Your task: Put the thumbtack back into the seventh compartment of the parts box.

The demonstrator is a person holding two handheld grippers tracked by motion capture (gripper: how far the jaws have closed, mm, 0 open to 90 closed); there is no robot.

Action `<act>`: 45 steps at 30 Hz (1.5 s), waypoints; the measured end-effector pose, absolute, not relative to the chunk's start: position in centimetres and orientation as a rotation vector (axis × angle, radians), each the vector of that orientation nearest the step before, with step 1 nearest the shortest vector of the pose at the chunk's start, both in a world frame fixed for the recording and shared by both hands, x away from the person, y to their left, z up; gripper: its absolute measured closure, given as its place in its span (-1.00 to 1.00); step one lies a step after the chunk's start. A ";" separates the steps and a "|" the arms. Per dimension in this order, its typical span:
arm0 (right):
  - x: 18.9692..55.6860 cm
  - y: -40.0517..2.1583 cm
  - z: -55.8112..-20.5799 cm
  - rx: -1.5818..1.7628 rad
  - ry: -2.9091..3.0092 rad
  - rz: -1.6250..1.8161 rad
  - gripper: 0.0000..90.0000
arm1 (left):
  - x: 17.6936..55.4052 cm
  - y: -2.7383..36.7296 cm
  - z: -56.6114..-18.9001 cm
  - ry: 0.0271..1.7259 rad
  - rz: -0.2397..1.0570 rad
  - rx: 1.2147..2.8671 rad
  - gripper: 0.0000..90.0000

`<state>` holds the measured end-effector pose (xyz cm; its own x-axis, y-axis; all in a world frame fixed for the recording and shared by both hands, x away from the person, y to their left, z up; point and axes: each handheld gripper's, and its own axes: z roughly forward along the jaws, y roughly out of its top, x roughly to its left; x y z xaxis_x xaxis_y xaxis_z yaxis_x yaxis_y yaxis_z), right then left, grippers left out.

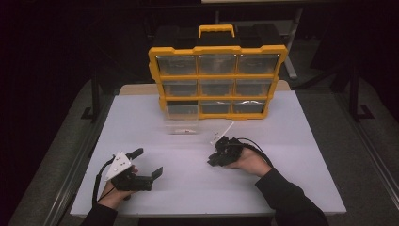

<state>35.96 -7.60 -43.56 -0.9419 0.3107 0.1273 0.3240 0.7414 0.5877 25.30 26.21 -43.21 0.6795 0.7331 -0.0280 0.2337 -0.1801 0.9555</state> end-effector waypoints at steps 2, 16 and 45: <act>35.9 -7.6 -43.6 -0.528 -2.914 -0.987 0.69 | 25.3 26.2 -43.2 0.781 0.538 1.737 -1.00; 35.7 -7.7 -43.8 -0.496 -2.917 -0.964 0.75 | 25.3 26.2 -43.2 0.782 0.537 1.733 -1.00; 35.7 -8.1 -43.2 -0.512 -2.908 -0.991 0.83 | 25.3 26.2 -43.2 0.775 0.540 1.740 -1.00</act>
